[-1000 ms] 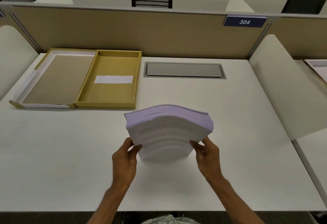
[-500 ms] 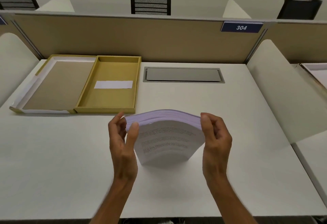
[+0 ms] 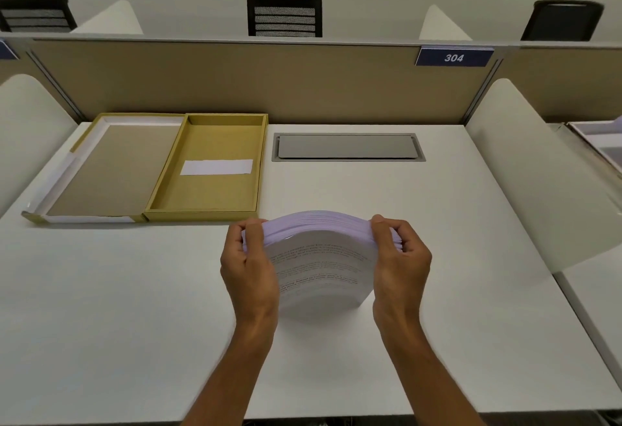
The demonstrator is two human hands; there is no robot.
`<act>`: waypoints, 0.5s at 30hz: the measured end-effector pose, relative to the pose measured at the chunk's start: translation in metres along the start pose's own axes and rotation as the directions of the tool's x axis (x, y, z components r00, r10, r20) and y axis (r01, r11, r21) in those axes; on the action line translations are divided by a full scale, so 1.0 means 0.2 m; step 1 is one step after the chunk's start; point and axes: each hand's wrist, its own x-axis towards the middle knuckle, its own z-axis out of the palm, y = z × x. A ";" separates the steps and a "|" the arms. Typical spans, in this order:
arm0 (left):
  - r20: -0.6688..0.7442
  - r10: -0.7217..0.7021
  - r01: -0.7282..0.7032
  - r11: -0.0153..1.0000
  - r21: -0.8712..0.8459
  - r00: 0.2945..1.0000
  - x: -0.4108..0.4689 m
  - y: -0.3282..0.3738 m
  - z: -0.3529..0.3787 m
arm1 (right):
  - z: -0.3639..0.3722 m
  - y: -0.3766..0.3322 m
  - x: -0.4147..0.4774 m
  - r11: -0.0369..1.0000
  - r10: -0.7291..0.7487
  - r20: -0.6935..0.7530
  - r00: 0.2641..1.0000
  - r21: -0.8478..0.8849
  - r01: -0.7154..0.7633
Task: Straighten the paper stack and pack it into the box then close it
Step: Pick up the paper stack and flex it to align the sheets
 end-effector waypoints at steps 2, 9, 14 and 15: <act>0.026 -0.018 0.019 0.998 -0.054 1.000 -0.01 -0.01 -0.02 | -0.02 0.00 -0.01 0.998 0.014 0.067 0.998 0.068 -0.018; 0.123 0.005 0.005 0.997 -0.082 0.992 -0.05 -0.08 -0.03 | -0.06 0.06 -0.09 0.994 -0.060 0.195 0.979 0.098 0.042; 0.111 0.029 -0.020 0.996 -0.087 0.993 -0.04 -0.09 -0.02 | -0.06 0.07 -0.09 0.992 -0.099 0.232 0.968 0.100 0.078; 0.120 0.030 -0.020 0.996 -0.083 0.992 -0.04 -0.09 -0.02 | -0.07 0.07 -0.08 0.992 -0.107 0.250 0.962 0.090 0.087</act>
